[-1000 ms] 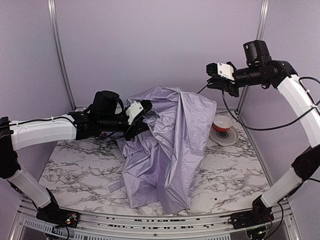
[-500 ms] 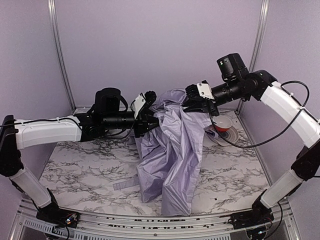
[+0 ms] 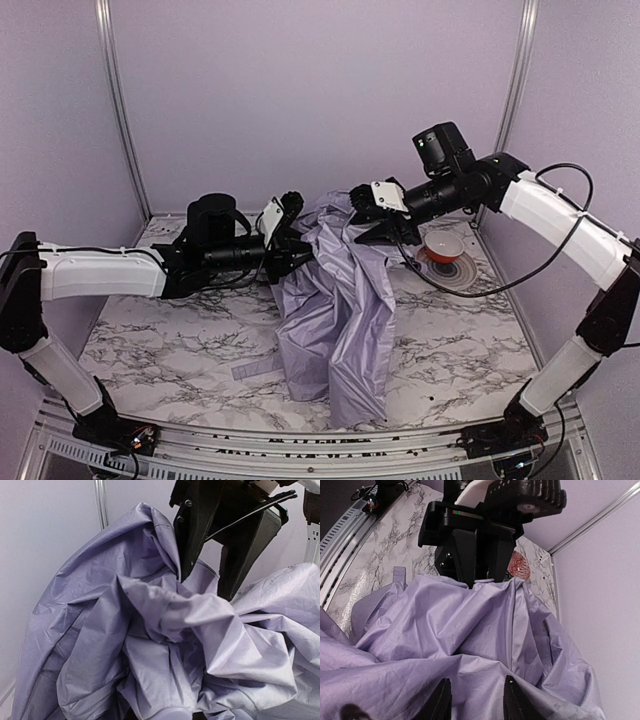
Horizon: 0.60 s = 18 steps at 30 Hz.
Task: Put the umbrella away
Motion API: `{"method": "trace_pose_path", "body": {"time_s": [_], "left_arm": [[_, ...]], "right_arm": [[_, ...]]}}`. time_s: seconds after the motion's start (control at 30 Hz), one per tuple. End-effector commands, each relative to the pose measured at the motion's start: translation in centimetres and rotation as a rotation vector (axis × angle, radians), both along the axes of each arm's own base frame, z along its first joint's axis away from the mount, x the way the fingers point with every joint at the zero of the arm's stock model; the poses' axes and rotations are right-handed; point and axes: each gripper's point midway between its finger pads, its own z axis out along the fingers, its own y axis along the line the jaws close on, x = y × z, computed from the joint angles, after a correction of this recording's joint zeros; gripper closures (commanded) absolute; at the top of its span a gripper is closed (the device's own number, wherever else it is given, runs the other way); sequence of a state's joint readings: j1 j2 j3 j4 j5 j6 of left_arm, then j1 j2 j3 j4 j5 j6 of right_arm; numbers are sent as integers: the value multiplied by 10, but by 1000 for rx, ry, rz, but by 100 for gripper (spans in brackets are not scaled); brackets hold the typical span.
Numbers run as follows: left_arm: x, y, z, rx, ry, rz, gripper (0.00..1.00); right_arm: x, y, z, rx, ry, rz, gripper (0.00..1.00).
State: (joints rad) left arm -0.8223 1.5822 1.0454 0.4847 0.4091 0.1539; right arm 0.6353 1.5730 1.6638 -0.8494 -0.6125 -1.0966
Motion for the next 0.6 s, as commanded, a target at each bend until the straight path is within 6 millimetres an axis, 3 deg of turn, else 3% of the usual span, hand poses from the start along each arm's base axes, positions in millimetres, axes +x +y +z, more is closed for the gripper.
{"method": "trace_pose_path", "body": {"time_s": [0.0, 0.13, 0.23, 0.3, 0.4, 0.5, 0.57], "left_arm": [[15, 22, 50, -176, -47, 105, 100], [22, 36, 56, -233, -34, 149, 100], [18, 40, 62, -249, -47, 138, 100], [13, 43, 67, -264, -58, 121, 100], [4, 47, 75, -289, -68, 79, 100], [-3, 48, 78, -298, -66, 43, 100], [-6, 48, 78, -298, -62, 24, 100]], "right_arm": [[-8, -12, 68, 173, -175, -58, 58], [-34, -31, 107, 345, -245, -53, 40], [-31, -52, 117, 453, -221, -103, 32], [-16, -73, 107, 489, -180, -147, 28], [16, -93, 74, 476, -159, -245, 26], [40, -90, 38, 384, -73, -276, 25], [48, -84, 24, 336, -4, -256, 24]]}}
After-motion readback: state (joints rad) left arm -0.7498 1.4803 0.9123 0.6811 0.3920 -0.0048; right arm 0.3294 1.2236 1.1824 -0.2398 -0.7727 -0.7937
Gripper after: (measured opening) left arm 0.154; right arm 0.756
